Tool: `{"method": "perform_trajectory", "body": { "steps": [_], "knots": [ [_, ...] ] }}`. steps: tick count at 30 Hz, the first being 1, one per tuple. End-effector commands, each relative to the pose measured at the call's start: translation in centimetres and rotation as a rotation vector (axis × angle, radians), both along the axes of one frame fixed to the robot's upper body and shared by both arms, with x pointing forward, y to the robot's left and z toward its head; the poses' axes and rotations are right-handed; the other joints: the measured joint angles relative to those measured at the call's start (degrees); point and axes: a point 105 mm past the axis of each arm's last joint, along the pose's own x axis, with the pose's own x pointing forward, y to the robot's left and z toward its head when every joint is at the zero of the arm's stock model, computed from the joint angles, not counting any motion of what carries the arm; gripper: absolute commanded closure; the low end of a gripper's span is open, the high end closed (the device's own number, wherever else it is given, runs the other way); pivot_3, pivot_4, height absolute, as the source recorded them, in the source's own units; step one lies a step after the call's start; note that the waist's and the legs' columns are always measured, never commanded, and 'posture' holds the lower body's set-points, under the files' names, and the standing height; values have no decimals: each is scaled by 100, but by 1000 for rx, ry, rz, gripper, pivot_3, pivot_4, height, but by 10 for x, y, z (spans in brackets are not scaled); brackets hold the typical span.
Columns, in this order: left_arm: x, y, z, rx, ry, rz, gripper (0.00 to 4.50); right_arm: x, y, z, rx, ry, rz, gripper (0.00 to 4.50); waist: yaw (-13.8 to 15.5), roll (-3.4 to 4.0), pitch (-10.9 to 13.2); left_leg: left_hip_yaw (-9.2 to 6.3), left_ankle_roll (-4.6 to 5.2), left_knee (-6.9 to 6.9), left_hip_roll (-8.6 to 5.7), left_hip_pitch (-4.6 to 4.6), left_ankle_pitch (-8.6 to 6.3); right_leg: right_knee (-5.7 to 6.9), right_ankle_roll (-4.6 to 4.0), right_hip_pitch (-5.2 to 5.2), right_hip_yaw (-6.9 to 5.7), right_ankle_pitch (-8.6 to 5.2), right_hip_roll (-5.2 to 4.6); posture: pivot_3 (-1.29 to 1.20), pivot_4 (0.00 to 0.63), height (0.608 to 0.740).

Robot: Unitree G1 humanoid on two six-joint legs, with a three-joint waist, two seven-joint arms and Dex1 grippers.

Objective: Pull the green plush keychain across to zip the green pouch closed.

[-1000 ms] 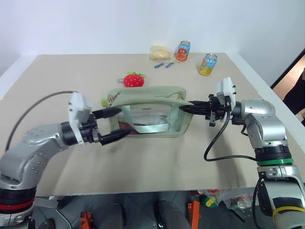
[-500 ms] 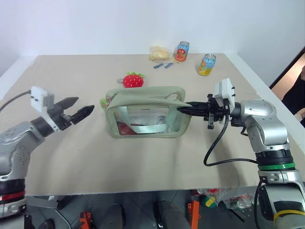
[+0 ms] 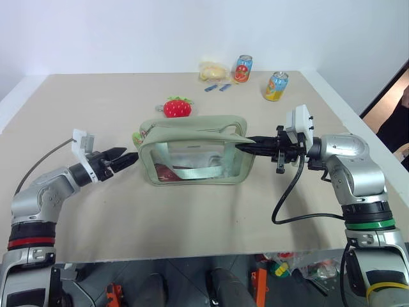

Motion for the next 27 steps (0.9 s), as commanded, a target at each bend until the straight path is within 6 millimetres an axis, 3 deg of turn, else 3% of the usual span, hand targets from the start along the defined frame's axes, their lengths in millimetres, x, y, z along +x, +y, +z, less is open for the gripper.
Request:
{"method": "perform_trajectory", "body": {
  "steps": [1, 8, 9, 20, 21, 27],
  "knots": [
    [8, 0, 17, -21, -80, 11, 0, -5, 1, 7, -2, -36, 13, 4456, 4, 0, 0, 1, 0, 1, 0, 0, 0, 0, 0, 1, 1, 0, 0, 0, 150, 740],
    [17, -17, 20, -74, -89, -47, 0, -4, 1, 6, 2, -36, 4, 4456, 5, 0, 0, 0, 0, 0, -1, 0, 0, 1, 10, 1, 0, 6, 0, 0, 150, 740],
    [19, -18, 20, -82, -90, -52, 577, -3, 1, 6, 3, -36, 3, 4500, 4, 0, 0, 0, 0, 0, -1, 0, 0, 1, 10, 1, 0, 6, 1, 0, 150, 740],
    [24, -20, 30, -140, -127, -73, 4251, -1, 0, 5, 0, -36, -4, 4500, 15, -1, 0, -1, 0, 1, -2, -2, 0, 1, 13, 1, 0, 7, 0, 0, 150, 740],
    [24, -20, 32, -143, -133, -73, 4462, -1, 0, 5, -2, -36, -5, 4500, 16, 0, 0, -1, 0, 1, -2, -2, 0, 1, 13, 1, 0, 7, 0, 0, 150, 740],
    [14, -20, 60, -150, -220, -110, 4462, -1, -1, 5, -6, -36, -9, 4500, 15, -1, 0, -2, 0, 1, -2, -4, 0, 0, 13, 0, 1, 8, 0, 0, 150, 740]
  ]
}}
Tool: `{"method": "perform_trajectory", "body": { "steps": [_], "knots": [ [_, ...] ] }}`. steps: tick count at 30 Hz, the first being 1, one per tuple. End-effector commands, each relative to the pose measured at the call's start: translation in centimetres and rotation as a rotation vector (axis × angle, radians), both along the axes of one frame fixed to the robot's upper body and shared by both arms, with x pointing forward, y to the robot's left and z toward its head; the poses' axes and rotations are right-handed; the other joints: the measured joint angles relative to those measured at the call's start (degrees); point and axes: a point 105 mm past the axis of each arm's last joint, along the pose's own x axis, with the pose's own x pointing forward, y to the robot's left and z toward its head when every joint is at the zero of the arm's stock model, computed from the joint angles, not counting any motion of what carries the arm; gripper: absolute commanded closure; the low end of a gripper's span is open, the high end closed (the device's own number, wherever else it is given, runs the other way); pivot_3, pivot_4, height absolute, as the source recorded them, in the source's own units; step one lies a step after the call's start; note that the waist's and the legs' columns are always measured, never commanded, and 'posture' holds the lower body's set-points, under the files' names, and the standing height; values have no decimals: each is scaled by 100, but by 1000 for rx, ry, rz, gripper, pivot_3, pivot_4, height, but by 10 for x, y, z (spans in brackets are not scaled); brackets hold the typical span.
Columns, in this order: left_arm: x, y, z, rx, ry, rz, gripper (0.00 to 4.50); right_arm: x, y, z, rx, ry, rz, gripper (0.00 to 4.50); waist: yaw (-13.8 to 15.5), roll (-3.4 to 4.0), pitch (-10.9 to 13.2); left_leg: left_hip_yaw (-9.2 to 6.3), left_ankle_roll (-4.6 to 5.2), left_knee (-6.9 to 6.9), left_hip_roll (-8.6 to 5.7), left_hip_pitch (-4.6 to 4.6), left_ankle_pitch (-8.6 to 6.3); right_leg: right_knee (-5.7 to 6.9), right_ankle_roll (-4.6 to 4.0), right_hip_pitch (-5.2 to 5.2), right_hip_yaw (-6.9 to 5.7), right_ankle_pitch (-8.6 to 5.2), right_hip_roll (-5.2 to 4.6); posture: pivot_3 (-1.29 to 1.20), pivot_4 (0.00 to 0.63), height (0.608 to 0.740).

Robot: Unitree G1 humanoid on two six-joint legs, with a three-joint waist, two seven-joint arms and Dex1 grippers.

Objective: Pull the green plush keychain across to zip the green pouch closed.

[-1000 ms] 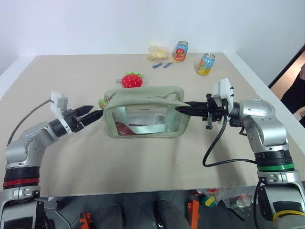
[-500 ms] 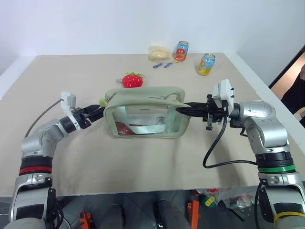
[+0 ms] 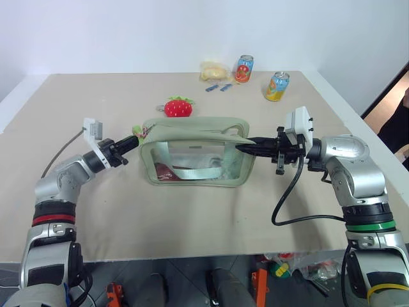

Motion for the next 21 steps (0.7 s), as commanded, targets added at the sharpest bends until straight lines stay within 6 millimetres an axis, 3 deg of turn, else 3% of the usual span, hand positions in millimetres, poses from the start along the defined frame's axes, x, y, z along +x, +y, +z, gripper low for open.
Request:
{"method": "perform_trajectory", "body": {
  "steps": [1, 8, 11, 17, 21],
  "knots": [
    [-12, 2, 48, -3, -161, -37, 4462, -2, 0, 7, -7, -35, 6, 4500, 0, 0, 0, -1, 0, 0, 0, -1, 0, 0, 0, 0, 0, 0, 0, 0, 150, 740],
    [-33, -22, 110, 64, -355, -110, 4462, -2, -3, 6, -14, -31, 1, 4500, 10, 0, 0, -2, 0, 2, 0, -1, 0, 0, 2, 2, 0, 1, 0, 0, 150, 740],
    [-34, -46, 115, 173, -408, -157, 4462, -1, -3, 5, -16, -32, 2, 4500, 11, 0, 0, -2, 0, 5, -2, 0, 0, 0, 5, 3, 0, 3, -1, 0, 150, 740],
    [-34, -88, 118, 207, -442, -255, 4462, -1, -1, 5, -15, -40, 6, 4500, 3, 0, 0, -1, -1, 7, -4, 0, 1, 0, 7, 4, 4, 4, -1, 0, 150, 740],
    [-30, -102, 118, 219, -446, -270, 4462, -1, -1, 5, -13, -45, 2, 4500, 8, 0, 0, -2, -1, 4, -4, 0, 1, 0, 6, 3, 5, 3, 0, 0, 150, 740]
  ]
}}
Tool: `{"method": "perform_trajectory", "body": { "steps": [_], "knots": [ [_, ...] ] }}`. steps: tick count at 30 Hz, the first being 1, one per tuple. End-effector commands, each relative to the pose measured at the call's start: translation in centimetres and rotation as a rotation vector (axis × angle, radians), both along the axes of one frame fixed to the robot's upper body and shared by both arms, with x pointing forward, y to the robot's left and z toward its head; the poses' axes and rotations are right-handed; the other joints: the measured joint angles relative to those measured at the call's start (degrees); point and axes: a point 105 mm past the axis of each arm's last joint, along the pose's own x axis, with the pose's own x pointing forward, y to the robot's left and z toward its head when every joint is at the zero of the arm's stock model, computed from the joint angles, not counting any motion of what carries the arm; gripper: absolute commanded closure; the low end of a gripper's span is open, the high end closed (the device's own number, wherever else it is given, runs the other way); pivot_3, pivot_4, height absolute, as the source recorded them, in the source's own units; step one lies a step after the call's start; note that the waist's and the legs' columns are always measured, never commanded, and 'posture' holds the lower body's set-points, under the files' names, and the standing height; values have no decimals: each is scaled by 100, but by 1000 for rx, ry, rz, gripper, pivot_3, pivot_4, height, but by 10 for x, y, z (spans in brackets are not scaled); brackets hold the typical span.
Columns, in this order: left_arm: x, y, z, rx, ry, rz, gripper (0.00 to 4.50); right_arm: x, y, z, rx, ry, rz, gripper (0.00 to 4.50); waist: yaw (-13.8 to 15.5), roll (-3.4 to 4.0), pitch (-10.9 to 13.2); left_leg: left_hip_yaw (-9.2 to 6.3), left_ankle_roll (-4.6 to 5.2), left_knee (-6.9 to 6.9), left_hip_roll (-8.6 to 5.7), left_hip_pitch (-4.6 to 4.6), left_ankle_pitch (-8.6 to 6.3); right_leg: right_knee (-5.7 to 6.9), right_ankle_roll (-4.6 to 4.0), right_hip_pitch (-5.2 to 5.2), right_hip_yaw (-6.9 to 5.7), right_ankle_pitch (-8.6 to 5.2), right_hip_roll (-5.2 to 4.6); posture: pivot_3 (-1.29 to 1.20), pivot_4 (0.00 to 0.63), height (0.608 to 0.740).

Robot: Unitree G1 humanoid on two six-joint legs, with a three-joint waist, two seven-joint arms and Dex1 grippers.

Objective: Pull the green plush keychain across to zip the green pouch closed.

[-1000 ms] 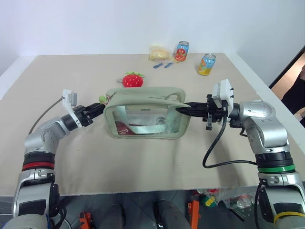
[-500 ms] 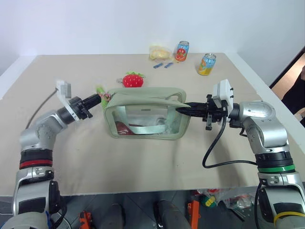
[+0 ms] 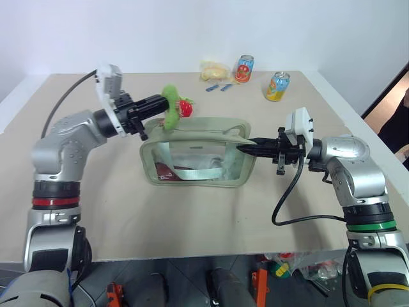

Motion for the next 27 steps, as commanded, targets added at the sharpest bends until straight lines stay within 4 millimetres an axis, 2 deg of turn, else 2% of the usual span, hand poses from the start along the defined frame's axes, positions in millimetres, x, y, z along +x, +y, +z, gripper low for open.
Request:
{"method": "perform_trajectory", "body": {
  "steps": [1, 6, 14, 15, 19, 25, 26, 27],
  "knots": [
    [-2, -13, 19, 7, -87, -21, 4462, -3, 1, 7, -4, -47, 11, 4500, 4, 0, 0, 0, 0, 0, 0, -1, 0, 0, 0, 0, 0, 0, 0, 0, 150, 740],
    [2, -13, 11, 53, -78, -15, 4462, -4, -1, 9, -4, -54, -1, 4500, 0, 0, 0, 0, 0, 0, -2, 0, 0, 0, 1, 0, 1, 0, 0, 0, 150, 740],
    [-11, 8, 0, 143, 16, -46, 4462, -6, -2, 6, -8, -53, -7, 4500, -9, 0, 0, -1, 0, -2, -1, 0, 0, 0, 0, -2, 1, -1, 0, 0, 150, 740],
    [-11, 10, 1, 151, 12, -38, 3766, -6, -1, 5, -9, -52, -6, 4500, -5, 0, 0, -2, 0, -2, -1, 0, 0, 0, -1, -1, 0, -1, 0, 0, 150, 740],
    [-14, 16, 3, 190, 12, -33, 2466, -5, 1, 6, -9, -54, 0, 4500, -6, 0, 0, -1, 0, 2, -1, 0, 0, 0, -1, 0, 0, -1, -1, 0, 150, 740],
    [-20, 27, -3, 294, 6, -26, 423, -4, 4, 6, -11, -58, 14, 4500, -11, 0, 0, -1, 0, 0, -1, 0, 0, 0, -2, -1, 0, -2, 0, 0, 150, 740],
    [-22, 32, -4, 311, 5, -18, 142, -4, 5, 6, -11, -58, 15, 4500, -16, 0, 0, 0, 0, 0, -1, 0, 0, 0, -2, -1, 0, -2, 0, 0, 150, 740],
    [-25, 38, -4, 325, 9, -8, 59, -4, 5, 6, -10, -59, 17, 4500, -24, 0, 0, 0, 0, -1, 0, 1, 0, 0, -3, -2, 1, -2, 0, 0, 150, 740]
  ]
}}
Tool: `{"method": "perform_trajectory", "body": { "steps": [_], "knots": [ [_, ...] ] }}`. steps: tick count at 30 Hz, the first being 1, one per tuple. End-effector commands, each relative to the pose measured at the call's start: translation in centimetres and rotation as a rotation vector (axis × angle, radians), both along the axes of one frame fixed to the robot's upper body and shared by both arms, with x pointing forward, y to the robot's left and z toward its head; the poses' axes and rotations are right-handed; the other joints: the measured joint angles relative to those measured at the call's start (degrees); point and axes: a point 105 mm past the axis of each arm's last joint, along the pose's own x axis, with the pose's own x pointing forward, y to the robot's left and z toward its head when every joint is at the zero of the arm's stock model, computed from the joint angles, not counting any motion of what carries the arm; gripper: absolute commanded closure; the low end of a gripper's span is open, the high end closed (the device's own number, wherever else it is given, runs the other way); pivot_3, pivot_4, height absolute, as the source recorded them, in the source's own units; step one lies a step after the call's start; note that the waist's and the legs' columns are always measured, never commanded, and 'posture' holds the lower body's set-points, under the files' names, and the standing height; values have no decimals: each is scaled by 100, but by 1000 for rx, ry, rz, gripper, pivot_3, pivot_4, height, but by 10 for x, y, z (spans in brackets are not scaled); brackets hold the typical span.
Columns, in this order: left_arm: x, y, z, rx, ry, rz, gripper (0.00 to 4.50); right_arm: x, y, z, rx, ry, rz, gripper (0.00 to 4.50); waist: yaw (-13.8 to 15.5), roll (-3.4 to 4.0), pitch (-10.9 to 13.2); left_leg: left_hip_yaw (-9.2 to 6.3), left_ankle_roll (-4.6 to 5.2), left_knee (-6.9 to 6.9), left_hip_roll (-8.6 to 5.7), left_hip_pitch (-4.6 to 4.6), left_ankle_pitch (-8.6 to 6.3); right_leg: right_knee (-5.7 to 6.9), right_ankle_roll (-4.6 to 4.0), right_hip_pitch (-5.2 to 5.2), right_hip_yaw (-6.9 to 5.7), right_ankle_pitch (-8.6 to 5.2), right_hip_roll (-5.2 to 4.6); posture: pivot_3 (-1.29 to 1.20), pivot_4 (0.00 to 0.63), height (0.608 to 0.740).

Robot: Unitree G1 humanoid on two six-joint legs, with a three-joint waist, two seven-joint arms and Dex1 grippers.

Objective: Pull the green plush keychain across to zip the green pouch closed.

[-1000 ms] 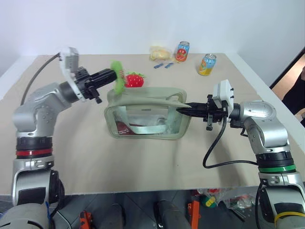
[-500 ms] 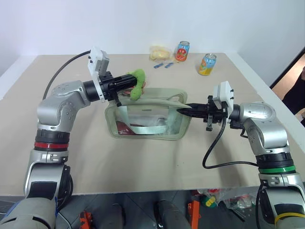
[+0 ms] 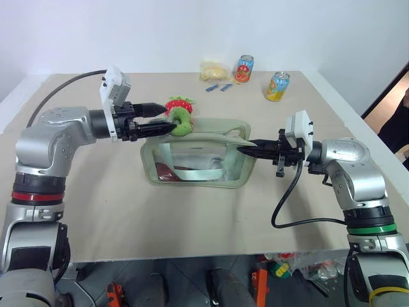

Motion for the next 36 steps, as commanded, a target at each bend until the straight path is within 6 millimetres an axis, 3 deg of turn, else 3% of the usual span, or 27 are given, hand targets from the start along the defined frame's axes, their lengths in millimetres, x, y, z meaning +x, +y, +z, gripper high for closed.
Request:
{"method": "perform_trajectory", "body": {
  "steps": [1, 7, 13, 16, 23, 27, 32, 36],
  "knots": [
    [-12, 18, 6, 65, -37, 22, 59, -2, 5, 9, -7, -45, 27, 4500, -19, 0, 0, 0, 0, -2, 0, 1, 0, 0, -2, -1, 0, -1, 0, 0, 150, 740],
    [-21, 54, 2, 44, -85, 172, 59, -2, 4, 9, 0, -49, 21, 4500, -17, 0, 0, 0, 0, -5, 4, 1, 0, 2, -28, -3, -3, -16, 0, 0, 150, 740],
    [-35, 48, -30, -36, -40, 225, 59, -1, 5, 7, 4, -49, 17, 4500, 8, 0, 0, 4, 0, -1, 5, 4, 0, 4, -27, -1, -2, -16, -2, 0, 150, 740],
    [-33, 46, -35, -92, -57, 269, 881, 0, 5, 8, 5, -50, 16, 4500, 9, 0, 0, 4, 0, 3, 6, 4, 0, 4, -26, -1, -2, -14, -1, 0, 150, 740],
    [-24, 42, -41, -112, -82, 323, 3327, 1, 5, 9, 8, -30, 21, 4500, 8, -1, 0, 5, 1, 3, 5, 11, 2, 6, -26, 2, 0, -10, 0, 0, 150, 740],
    [-24, 31, -45, -104, -70, 296, 4500, -2, 6, 13, 41, 25, 26, 3016, 14, -1, 0, 5, 1, 3, 5, 9, 2, 6, -26, 3, 0, -10, -1, 0, 150, 740],
    [-25, 23, -45, -113, -60, 264, 4500, -12, 8, 19, 0, 17, 56, 1246, 23, -1, 0, 5, 1, 3, 3, 8, 2, 6, -25, 3, 0, -10, -2, 0, 150, 740],
    [-24, 21, -42, -124, -61, 249, 4500, -28, 24, 47, 9, -22, 119, 55, 23, 0, 0, 5, 1, 4, 2, 7, 2, 6, -25, 2, 0, -10, -3, 0, 150, 740]
  ]
}}
